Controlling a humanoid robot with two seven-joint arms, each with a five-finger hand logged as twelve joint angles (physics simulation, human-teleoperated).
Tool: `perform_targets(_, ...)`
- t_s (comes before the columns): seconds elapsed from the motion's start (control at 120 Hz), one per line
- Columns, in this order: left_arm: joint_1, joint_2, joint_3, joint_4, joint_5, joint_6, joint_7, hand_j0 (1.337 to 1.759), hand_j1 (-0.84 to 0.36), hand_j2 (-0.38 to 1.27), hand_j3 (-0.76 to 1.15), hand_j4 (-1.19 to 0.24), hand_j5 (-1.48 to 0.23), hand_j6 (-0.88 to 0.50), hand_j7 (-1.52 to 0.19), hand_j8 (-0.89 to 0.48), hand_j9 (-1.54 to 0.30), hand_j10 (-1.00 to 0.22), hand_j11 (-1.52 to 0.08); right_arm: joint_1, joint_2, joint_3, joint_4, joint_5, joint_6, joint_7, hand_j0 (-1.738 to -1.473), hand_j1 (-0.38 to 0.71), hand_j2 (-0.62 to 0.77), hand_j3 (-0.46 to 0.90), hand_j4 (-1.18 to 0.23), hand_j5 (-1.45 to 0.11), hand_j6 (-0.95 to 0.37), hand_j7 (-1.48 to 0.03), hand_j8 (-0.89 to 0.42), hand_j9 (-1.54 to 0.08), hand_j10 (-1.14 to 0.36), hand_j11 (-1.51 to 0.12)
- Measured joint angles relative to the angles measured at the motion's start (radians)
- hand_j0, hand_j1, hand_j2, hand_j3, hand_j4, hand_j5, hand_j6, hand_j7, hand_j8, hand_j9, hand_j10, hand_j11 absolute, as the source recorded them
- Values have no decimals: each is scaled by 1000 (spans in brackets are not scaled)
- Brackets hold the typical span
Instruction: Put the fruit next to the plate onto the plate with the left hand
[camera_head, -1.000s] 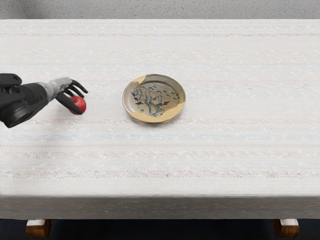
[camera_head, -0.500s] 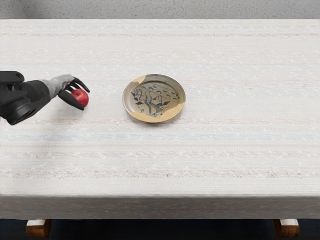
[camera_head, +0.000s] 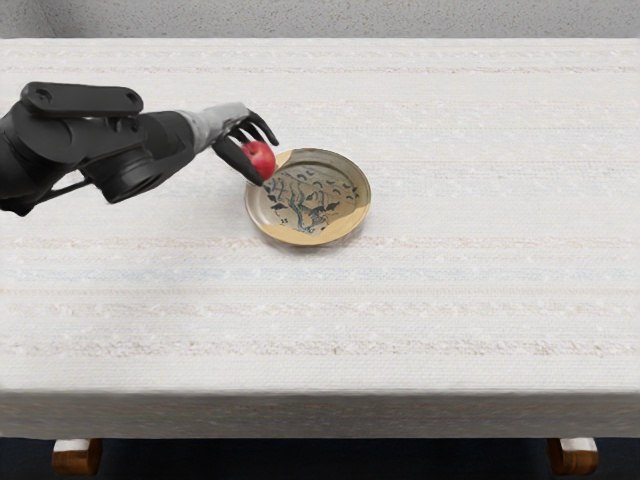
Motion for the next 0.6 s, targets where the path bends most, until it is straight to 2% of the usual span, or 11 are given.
perform_targets(0.175, -1, -71, -3, 8, -26, 6, 2, 1658, -250, 190, 0, -513, -683, -458, -681, -418, -673, -518, -676, 0, 0, 0, 0, 0, 0, 0, -1658, -349, 0, 0, 0, 0, -1, 0, 0, 0, 0, 0)
perform_targets(0.317, -10, -56, -7, 15, -30, 10, 2, 1658, 18, 101, 0, -284, -377, -256, -375, -236, -371, -286, -373, 0, 0, 0, 0, 0, 0, 0, -1658, -349, 0, 0, 0, 0, -1, 0, 0, 0, 0, 0)
perform_targets(0.433, -35, 50, -9, 15, -30, 1, 2, 1658, 156, 58, 0, -166, -219, -150, -219, -139, -216, -167, -217, 0, 0, 0, 0, 0, 0, 0, -1658, -349, 0, 0, -1, 0, -1, 0, -1, 0, 0, 0)
perform_targets(0.6, -4, 213, -27, 15, -30, -24, 0, 1658, 257, 27, 0, -80, -105, -73, -105, -68, -104, -80, -104, 0, 0, 0, 0, 0, 0, 0, -1658, -349, 0, 0, 0, 0, -1, 0, -1, 0, 0, 0)
